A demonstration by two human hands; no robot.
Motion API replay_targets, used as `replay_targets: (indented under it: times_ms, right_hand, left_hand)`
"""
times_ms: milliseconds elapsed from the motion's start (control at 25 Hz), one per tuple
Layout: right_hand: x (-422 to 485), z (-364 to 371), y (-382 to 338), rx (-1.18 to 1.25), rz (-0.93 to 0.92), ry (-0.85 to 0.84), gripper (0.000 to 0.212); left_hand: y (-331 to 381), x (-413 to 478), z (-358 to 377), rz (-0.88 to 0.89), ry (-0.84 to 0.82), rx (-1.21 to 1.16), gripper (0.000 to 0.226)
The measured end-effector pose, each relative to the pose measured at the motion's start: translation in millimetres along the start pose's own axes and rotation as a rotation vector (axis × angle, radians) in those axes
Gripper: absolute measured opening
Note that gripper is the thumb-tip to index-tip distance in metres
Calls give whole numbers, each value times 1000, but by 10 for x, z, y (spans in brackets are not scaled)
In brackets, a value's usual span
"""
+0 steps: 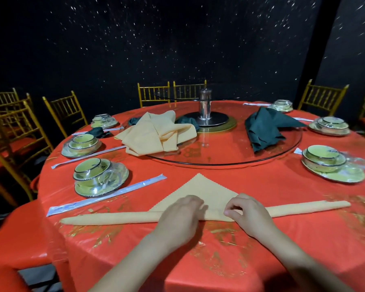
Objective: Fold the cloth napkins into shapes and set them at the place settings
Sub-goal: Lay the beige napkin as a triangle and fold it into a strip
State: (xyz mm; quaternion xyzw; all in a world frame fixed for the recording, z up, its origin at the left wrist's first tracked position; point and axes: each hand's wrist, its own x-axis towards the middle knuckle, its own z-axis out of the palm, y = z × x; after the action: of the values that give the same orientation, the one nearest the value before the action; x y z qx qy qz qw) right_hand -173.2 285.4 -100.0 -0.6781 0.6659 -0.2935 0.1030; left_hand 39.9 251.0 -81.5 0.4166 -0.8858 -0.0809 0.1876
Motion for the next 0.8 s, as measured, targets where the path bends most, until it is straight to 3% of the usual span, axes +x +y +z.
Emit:
replay_targets:
  times_ms: [80,200,400,520,800]
  right_hand:
    - [-6,27,41,14,-16,47,16]
    - [-42,84,79,-44,-103,117,7]
    - [-215,77,100,-343,-175,12,58]
    - [-319,-25,220,-309,-99,-69,86]
    - [-434,-267,419,-392,122,-97,74]
  left_hand:
    - [327,10,186,84,-50,-11,65]
    - [492,42,424,54,-104,61,87]
    - [453,66,477,72,-151,143,93]
    - [468,57,448,81,-153,158,95]
    - [451,58,467,77,-139,154,94]
